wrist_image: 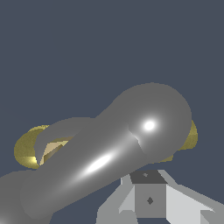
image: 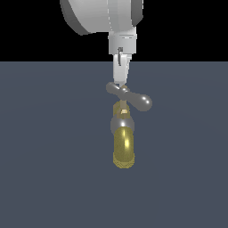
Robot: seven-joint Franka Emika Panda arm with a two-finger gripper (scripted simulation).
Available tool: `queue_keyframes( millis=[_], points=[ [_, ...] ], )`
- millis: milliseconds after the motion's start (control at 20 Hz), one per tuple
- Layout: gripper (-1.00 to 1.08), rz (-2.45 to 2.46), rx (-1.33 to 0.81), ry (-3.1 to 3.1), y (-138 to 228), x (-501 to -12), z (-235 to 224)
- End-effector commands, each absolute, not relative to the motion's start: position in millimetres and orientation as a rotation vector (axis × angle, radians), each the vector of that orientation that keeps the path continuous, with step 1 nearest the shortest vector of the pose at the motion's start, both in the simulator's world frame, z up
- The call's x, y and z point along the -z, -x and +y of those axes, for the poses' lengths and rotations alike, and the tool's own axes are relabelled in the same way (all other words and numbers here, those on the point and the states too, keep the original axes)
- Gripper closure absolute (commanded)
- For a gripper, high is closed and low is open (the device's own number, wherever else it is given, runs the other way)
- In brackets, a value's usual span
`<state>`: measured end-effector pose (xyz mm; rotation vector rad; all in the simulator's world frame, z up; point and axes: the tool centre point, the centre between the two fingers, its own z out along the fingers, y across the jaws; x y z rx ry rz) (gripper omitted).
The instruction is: Turn on the faucet by rotating a designated handle.
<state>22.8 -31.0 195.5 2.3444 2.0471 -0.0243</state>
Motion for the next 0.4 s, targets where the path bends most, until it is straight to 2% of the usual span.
queue_keyframes(
  millis=[0, 350],
  points=[
    [1.08, 2.15, 0.008, -2.283, -14.3, -196.8, 27.5],
    [1.08, 2.176, 0.001, -2.265, -1.4, -197.6, 60.9]
  ],
)
